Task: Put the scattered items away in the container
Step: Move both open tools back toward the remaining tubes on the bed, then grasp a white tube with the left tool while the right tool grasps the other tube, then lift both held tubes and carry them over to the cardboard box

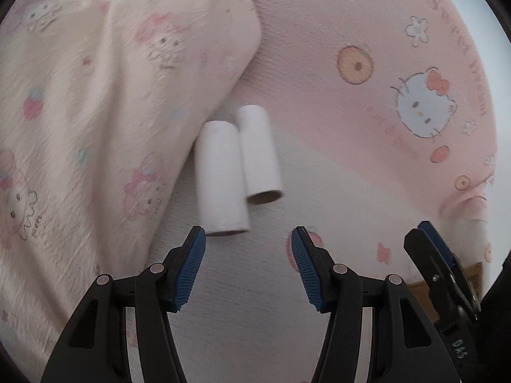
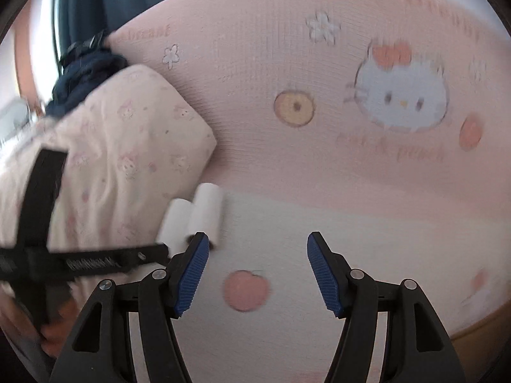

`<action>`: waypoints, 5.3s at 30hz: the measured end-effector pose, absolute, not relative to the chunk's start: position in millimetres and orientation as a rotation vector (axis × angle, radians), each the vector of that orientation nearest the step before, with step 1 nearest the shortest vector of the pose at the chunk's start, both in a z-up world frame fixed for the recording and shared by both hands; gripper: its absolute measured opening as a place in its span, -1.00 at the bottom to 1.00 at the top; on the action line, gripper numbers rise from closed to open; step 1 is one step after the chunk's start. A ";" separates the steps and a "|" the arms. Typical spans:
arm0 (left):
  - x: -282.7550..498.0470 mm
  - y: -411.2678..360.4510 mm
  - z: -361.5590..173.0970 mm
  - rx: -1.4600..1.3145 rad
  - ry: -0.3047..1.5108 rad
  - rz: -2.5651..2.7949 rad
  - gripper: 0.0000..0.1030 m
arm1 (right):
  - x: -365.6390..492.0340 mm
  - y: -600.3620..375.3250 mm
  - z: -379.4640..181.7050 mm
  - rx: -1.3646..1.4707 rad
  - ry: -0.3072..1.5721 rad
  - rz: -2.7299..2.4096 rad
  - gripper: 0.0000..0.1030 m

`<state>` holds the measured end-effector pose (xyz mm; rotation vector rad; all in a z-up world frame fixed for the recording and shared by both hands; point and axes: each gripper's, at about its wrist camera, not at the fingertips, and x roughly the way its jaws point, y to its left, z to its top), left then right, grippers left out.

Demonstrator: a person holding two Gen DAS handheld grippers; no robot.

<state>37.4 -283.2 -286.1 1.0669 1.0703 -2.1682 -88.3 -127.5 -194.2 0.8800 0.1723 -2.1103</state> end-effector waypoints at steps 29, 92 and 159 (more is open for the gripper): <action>23.2 -330.2 -313.5 0.981 1.286 -2.067 -0.32 | -157.6 -208.7 -286.5 1.316 -0.154 -1.681 -0.01; -100.6 -148.2 -304.1 1.563 1.025 -2.437 0.11 | -123.7 27.5 -249.2 1.519 -0.042 -2.220 -0.22; -43.4 -161.8 -220.0 1.331 0.757 -2.616 -0.09 | -88.9 2.6 -146.1 1.114 0.238 -2.243 -0.16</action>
